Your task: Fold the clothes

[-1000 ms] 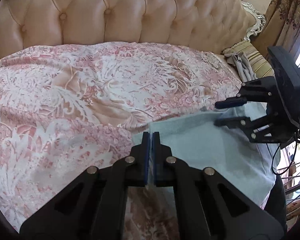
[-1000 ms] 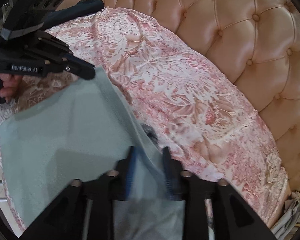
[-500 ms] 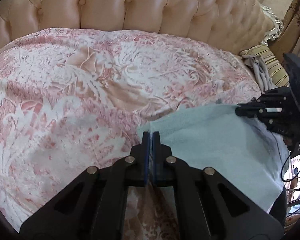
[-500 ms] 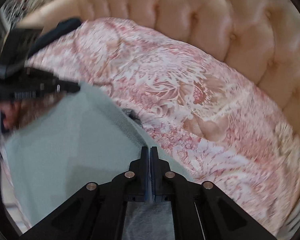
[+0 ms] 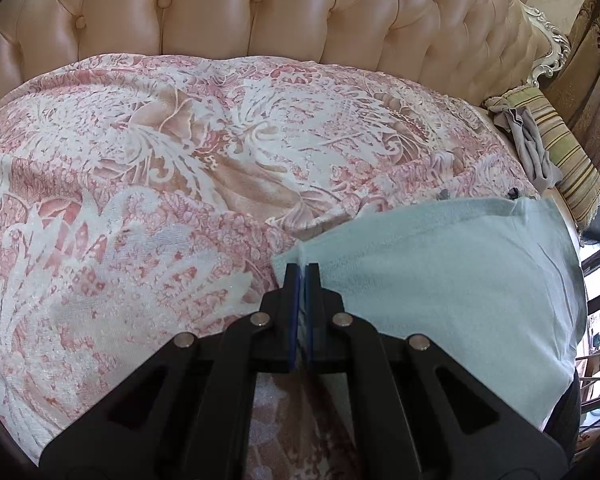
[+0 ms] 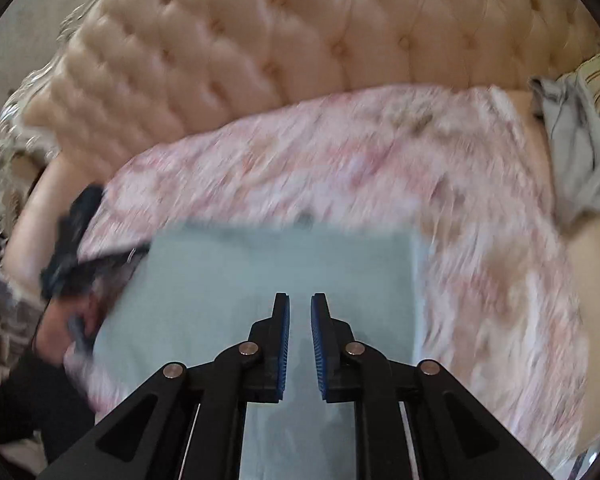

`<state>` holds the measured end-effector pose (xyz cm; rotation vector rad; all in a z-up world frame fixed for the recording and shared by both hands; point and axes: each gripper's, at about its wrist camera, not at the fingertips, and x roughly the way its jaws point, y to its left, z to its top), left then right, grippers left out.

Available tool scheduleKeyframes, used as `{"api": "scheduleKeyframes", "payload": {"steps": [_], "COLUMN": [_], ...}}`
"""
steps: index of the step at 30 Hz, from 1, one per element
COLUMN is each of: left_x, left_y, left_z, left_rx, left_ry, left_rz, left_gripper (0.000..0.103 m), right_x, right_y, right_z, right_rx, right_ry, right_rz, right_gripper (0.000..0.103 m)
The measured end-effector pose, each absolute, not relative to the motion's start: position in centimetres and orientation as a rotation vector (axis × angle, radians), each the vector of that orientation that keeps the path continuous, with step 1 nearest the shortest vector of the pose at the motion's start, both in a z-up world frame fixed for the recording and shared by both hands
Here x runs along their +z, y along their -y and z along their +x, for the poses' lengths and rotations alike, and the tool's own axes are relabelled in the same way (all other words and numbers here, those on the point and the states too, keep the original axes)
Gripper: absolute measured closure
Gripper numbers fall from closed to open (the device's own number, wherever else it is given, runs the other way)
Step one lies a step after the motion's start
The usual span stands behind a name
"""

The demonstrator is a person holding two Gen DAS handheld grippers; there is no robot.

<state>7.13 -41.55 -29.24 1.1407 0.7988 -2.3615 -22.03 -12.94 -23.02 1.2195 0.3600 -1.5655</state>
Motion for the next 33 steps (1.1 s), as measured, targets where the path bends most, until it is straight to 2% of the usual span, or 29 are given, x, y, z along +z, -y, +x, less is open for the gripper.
{"api": "scheduleKeyframes", "payload": {"steps": [1,3,4,6,15,18,20,22,23,26,28,30,33], "left_x": [-29.2,-29.2,-29.3,-29.5,-30.1,-28.9,-27.0,-24.5,-23.1,-21.8,-23.0,-25.2,-28.3], "left_y": [41.5,41.7,41.8,42.0,42.1,42.2,42.2,41.4,40.8,37.2,33.5,30.7,29.6], "left_z": [7.2,7.4,7.5,7.6,7.1,8.0,10.0,13.1,14.8,19.2,20.6,20.8,20.4], "left_rx": [-2.357,-2.324,-2.311,-2.287,-2.265,-2.303,-2.326,-2.348,-2.357,-2.394,-2.422,-2.387,-2.334], "left_ry": [-0.795,-0.793,-0.801,-0.815,-0.797,-0.825,-0.875,-0.915,-0.933,-1.04,-1.14,-1.163,-1.253], "left_rz": [1.136,1.126,1.128,1.131,1.182,1.122,1.035,0.922,0.861,0.778,0.799,0.806,0.794], "left_gripper": [0.099,0.099,0.099,0.099,0.099,0.098,0.09,0.068,0.064,0.062,0.062,0.062,0.062], "right_x": [-23.5,-25.8,-27.2,-27.8,-27.7,-27.6,-27.7,-27.7,-27.7,-27.8,-28.0,-28.1,-28.3], "right_y": [12.5,12.1,12.1,11.6,10.7,10.6,10.7,10.6,10.6,10.0,9.6,9.3,8.7], "right_z": [-21.7,-21.4,-21.6,-22.1,-22.0,-22.0,-22.4,-22.4,-22.4,-22.6,-23.1,-23.4,-23.6], "right_rx": [-1.559,-1.637,-1.671,-1.693,-1.779,-1.786,-1.779,-1.773,-1.77,-1.751,-1.736,-1.727,-1.723], "right_ry": [-0.362,-0.482,-0.537,-0.466,-0.449,-0.437,-0.421,-0.418,-0.416,-0.377,-0.32,-0.285,-0.221], "right_rz": [1.237,1.286,1.312,1.314,1.316,1.312,1.321,1.313,1.309,1.297,1.303,1.293,1.283], "right_gripper": [0.089,0.091,0.097,0.098,0.098,0.098,0.098,0.098,0.098,0.098,0.098,0.098,0.098]}}
